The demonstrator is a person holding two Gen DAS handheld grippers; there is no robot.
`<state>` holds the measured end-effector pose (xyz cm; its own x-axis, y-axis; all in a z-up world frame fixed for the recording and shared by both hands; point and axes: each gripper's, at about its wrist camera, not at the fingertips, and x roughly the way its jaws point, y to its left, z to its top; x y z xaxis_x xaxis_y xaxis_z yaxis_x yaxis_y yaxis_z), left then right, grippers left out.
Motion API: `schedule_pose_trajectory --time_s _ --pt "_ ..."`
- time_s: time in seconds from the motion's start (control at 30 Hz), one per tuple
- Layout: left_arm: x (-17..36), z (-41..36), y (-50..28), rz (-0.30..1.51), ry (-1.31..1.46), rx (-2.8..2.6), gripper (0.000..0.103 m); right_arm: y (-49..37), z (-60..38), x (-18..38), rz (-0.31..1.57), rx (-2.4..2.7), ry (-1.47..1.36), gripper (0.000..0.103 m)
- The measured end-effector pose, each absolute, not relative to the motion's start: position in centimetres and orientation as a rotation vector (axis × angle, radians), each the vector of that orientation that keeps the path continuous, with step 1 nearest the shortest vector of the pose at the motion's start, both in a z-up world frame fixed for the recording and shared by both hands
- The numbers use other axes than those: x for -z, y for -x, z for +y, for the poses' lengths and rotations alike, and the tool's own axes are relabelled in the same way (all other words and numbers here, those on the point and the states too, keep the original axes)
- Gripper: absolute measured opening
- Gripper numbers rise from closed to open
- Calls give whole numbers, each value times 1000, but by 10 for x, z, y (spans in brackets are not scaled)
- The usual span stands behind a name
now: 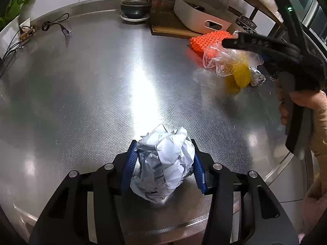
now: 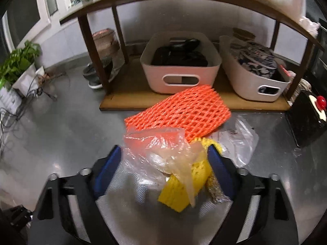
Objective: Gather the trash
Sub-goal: 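Grasp the crumpled white paper with the left tool while the right tool grasps a clear plastic bag, then carry the white paper and clear bag down over the bin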
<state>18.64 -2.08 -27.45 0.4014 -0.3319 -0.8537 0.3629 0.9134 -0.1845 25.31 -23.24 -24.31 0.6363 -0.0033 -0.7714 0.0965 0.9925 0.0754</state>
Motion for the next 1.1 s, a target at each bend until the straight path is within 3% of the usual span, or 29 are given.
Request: schedule_pose_trajectory --time_s 0.03,0.1,0.23,0.67,1.1 --pt "274 -20 -186 1071 -33 437 47 -255 -231 246 888 48 -110 57" --pt "274 -20 -185 1072 -35 433 47 -256 -230 248 901 33 -117 40" --pt "271 -20 -179 1063 -52 425 47 -248 -229 243 896 -6 -146 22" --pt "249 -15 -127 1024 -26 409 47 -155 -217 202 869 -109 -188 18" --pt "246 -27 -36 1027 -52 434 47 -20 -223 214 924 -112 -234 18"
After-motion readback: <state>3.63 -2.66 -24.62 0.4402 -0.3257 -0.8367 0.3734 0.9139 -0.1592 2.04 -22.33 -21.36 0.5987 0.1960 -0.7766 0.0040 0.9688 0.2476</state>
